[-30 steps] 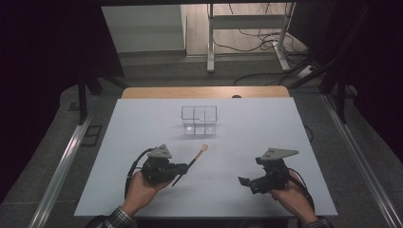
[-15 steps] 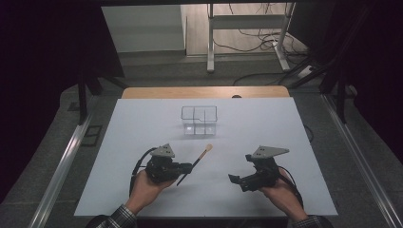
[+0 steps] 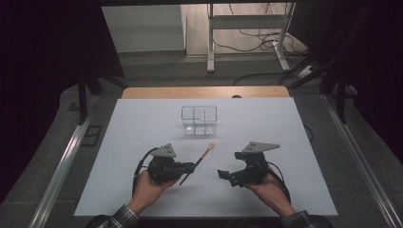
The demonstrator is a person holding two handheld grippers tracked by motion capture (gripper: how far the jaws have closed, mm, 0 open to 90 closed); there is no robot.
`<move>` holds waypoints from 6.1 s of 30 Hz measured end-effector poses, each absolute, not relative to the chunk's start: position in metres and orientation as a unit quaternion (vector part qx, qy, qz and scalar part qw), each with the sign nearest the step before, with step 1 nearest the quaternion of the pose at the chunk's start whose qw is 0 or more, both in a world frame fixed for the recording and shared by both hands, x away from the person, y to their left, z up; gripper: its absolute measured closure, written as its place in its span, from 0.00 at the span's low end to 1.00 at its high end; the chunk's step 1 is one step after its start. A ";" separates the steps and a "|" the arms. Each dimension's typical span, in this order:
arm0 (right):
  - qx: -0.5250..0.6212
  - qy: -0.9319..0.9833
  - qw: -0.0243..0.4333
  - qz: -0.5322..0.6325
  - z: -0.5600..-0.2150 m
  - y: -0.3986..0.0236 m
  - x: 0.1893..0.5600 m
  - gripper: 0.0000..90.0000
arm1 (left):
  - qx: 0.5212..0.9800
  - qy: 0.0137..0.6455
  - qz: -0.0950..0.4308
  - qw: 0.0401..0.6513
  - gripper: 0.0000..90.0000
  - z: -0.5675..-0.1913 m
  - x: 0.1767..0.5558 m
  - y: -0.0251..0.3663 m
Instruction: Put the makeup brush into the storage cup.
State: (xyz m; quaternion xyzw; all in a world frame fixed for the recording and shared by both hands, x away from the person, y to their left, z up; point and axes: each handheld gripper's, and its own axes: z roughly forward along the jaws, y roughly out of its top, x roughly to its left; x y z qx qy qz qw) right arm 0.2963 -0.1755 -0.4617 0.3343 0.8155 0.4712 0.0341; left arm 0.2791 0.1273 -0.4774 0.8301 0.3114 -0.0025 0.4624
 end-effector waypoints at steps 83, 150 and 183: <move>0.335 0.793 -0.037 0.508 -0.452 -0.137 0.314 0.93 | 0.852 0.308 0.024 0.423 0.03 -0.479 0.275 0.127; 0.346 0.793 0.069 0.498 -0.413 -0.172 0.344 0.93 | 0.840 0.373 0.099 0.382 0.00 -0.486 0.250 0.209; 0.356 0.780 0.105 0.504 -0.384 -0.179 0.389 0.93 | 0.814 0.414 0.103 0.395 0.00 -0.487 0.232 0.242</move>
